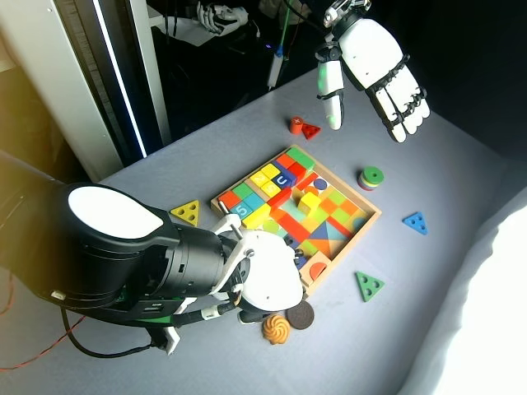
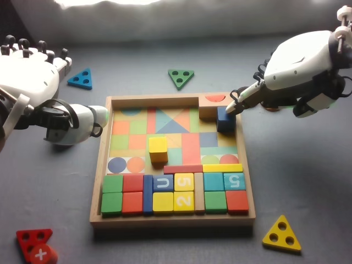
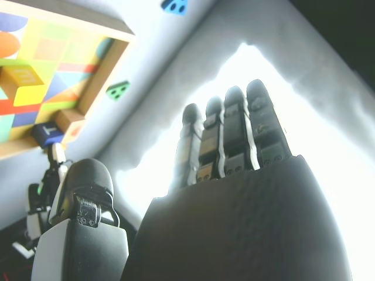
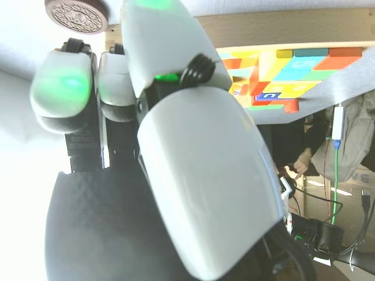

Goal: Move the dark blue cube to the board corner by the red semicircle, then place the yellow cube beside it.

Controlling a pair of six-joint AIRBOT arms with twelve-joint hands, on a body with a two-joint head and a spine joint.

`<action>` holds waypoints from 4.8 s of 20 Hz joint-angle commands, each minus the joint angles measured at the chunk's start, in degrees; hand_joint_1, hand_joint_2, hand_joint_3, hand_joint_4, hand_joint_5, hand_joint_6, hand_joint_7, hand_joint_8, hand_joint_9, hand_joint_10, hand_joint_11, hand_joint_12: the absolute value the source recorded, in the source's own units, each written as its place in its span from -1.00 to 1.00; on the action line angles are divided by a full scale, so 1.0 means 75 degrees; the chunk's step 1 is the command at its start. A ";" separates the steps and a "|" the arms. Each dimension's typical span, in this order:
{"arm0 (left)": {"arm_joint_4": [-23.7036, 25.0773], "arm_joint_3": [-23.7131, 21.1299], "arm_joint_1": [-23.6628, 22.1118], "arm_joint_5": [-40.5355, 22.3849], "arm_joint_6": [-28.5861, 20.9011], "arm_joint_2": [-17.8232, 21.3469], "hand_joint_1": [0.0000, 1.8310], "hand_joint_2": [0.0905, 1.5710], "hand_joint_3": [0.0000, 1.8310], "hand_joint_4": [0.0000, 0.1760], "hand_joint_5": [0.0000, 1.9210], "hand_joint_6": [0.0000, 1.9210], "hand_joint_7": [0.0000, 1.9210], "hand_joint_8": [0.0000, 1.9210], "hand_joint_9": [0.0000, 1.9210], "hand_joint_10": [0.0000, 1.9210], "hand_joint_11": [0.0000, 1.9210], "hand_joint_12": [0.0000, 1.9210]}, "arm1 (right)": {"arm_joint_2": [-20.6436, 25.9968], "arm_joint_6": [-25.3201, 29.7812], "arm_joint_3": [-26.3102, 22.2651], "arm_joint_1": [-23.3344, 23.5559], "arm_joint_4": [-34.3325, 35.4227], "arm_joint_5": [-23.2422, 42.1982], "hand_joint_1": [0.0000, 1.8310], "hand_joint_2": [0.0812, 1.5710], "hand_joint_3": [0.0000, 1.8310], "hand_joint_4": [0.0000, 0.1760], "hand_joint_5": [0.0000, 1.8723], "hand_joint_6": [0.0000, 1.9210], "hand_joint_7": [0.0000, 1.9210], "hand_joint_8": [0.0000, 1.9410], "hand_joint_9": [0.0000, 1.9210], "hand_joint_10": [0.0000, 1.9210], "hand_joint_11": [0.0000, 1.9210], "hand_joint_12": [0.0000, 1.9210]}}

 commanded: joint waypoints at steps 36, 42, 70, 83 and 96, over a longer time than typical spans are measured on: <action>0.0637 0.0049 -0.0066 -0.0354 0.0002 0.0078 -1.00 0.59 -1.00 -1.00 -0.90 -1.00 -0.92 -1.00 -0.95 -1.00 -1.00 -1.00 | -0.1067 0.0782 -0.0731 0.0929 -0.0039 -0.0398 0.82 0.42 -1.00 -1.00 -0.55 -0.99 0.18 1.00 0.41 1.00 0.47 1.00; 0.0660 0.0058 -0.0079 -0.0655 0.0001 0.0076 -1.00 0.59 -1.00 -1.00 -0.87 -0.99 -0.88 -0.99 -0.91 -0.99 -0.98 -0.99 | -0.1073 -0.0132 -0.0886 0.0716 0.0700 -0.0352 0.83 0.43 -1.00 -1.00 -0.56 -1.00 0.18 1.00 0.40 1.00 0.49 1.00; 0.0450 -0.0054 -0.0027 -0.1102 -0.0008 0.0066 -1.00 0.60 -1.00 -1.00 -0.87 -0.99 -0.89 -0.99 -0.93 -0.99 -0.98 -0.98 | -0.1306 -0.0894 -0.0983 0.0355 0.0862 -0.0882 0.80 0.43 -1.00 -1.00 -0.54 -1.00 0.14 0.83 0.39 1.00 0.47 1.00; 0.0385 -0.0116 -0.0040 -0.1180 -0.0011 0.0065 -1.00 0.60 -1.00 -1.00 -0.87 -1.00 -0.88 -1.00 -0.91 -0.99 -0.98 -0.97 | -0.1307 -0.0907 -0.0689 0.0119 0.0895 -0.0845 0.79 0.42 -1.00 -1.00 -0.48 -0.99 0.11 0.88 0.37 1.00 0.44 1.00; 0.0316 -0.0123 -0.0096 -0.1211 -0.0019 0.0060 -1.00 0.59 -1.00 -1.00 -0.86 -1.00 -0.87 -1.00 -0.90 -0.99 -0.99 -0.93 | -0.1180 -0.0811 -0.0196 0.0123 0.0912 -0.0862 0.77 0.42 -1.00 -1.00 -0.47 -0.99 0.09 0.95 0.36 1.00 0.43 1.00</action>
